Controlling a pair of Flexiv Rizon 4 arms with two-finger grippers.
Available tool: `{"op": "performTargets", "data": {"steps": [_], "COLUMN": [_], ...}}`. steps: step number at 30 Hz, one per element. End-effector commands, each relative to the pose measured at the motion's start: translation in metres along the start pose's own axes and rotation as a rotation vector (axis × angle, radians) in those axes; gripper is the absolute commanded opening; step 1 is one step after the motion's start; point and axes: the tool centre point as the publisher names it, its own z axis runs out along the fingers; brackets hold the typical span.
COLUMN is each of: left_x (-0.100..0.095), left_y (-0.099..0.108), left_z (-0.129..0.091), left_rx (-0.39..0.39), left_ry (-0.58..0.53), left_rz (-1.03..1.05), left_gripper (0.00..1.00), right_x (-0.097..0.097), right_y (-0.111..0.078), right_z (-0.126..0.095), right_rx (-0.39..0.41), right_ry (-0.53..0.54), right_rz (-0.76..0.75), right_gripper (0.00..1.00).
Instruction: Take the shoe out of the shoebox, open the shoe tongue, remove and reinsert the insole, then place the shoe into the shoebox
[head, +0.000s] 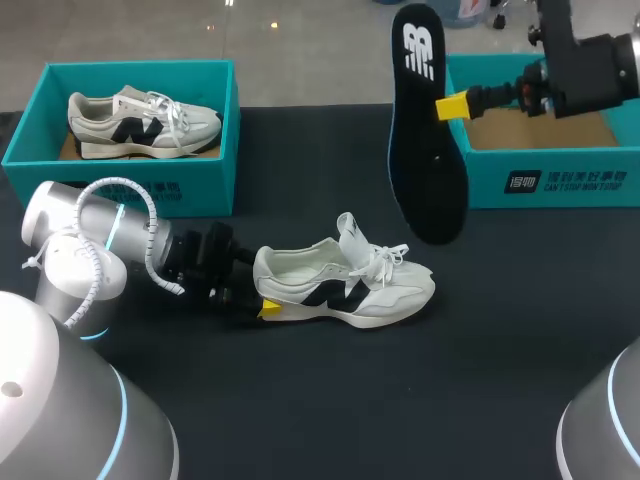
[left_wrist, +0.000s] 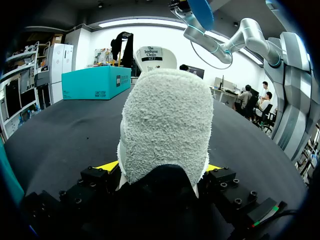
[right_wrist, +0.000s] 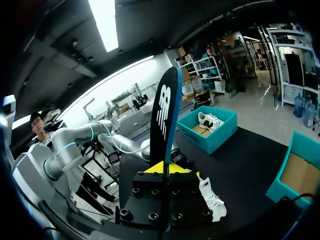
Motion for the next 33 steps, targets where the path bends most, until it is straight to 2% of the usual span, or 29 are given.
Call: {"op": "performTargets", "data": {"steps": [1,8,11,33], "left_x": [0.001,0.001,0.001,0.001], "left_y": [0.002,0.002,0.002,0.002], "left_z": [0.002,0.002,0.002,0.002], "left_rx": [-0.003,-0.003,-0.003,-0.003], "left_ry": [0.001,0.001,0.001,0.001], "left_rz": [0.0,0.0,0.0,0.0], "left_gripper": [0.0,0.0,0.0,0.0], "right_x": [0.01,0.016,0.019,0.019], "right_y": [-0.017,-0.027,-0.026,-0.026], "right_z": [-0.021,-0.019,-0.014,-0.014], "right_rx": [-0.01,-0.021,-0.025,-0.025], "right_ry": [-0.021,-0.025,-0.015,-0.015], "right_rz": [0.008,0.035,0.036,0.036], "right_gripper": [0.0,0.0,0.0,0.0]}}
